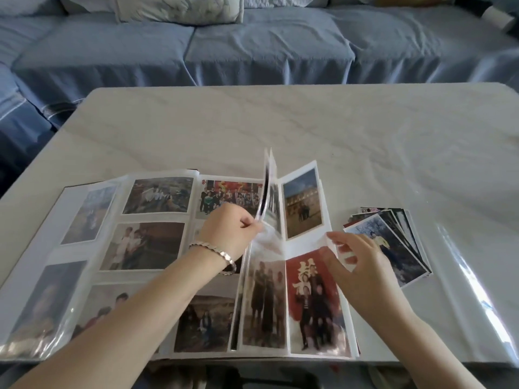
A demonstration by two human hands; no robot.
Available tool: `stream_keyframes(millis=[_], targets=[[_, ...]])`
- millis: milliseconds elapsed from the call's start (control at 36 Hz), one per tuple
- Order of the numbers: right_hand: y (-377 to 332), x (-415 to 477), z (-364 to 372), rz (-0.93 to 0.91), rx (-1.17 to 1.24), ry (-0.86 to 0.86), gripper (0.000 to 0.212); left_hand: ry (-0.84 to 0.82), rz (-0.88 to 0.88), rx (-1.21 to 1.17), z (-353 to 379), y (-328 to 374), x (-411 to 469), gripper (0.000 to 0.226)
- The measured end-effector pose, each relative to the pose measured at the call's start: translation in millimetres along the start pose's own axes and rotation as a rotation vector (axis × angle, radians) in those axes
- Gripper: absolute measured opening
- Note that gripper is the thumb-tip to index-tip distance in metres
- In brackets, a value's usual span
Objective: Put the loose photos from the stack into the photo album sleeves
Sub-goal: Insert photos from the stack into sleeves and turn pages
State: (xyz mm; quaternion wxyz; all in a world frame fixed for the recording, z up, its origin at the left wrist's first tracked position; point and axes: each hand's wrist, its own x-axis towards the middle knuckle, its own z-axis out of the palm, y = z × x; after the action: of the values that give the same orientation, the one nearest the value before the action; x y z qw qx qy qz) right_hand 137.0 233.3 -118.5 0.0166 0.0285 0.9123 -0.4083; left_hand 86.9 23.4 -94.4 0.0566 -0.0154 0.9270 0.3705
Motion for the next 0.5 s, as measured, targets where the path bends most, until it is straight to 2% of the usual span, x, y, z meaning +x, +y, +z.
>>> stream_keyframes(millis=[83,139,278,333,389,500], targets=[[-8,1,4,-0.078,-0.118,0.093,0.033,0.041,0.003,0.036,-4,-11,-3,0.031],[-15,2,6,-0.132,-0.164,0.117,0.034,0.041,-0.028,-0.025,-5,-15,-4,0.026],[-31,2,5,-0.236,-0.094,0.131,0.023,0.002,-0.166,-0.374,-3,-13,-8,0.036],[-37,0,3,-0.263,-0.06,0.136,0.021,-0.018,-0.209,-0.486,4,-10,-9,0.033],[-45,-2,0,-0.304,-0.034,0.16,0.019,-0.014,-0.222,-0.498,10,-8,-9,0.022],[-61,-4,-6,-0.476,-0.035,0.199,0.015,-0.037,-0.167,-0.465,3,-7,-11,0.017]])
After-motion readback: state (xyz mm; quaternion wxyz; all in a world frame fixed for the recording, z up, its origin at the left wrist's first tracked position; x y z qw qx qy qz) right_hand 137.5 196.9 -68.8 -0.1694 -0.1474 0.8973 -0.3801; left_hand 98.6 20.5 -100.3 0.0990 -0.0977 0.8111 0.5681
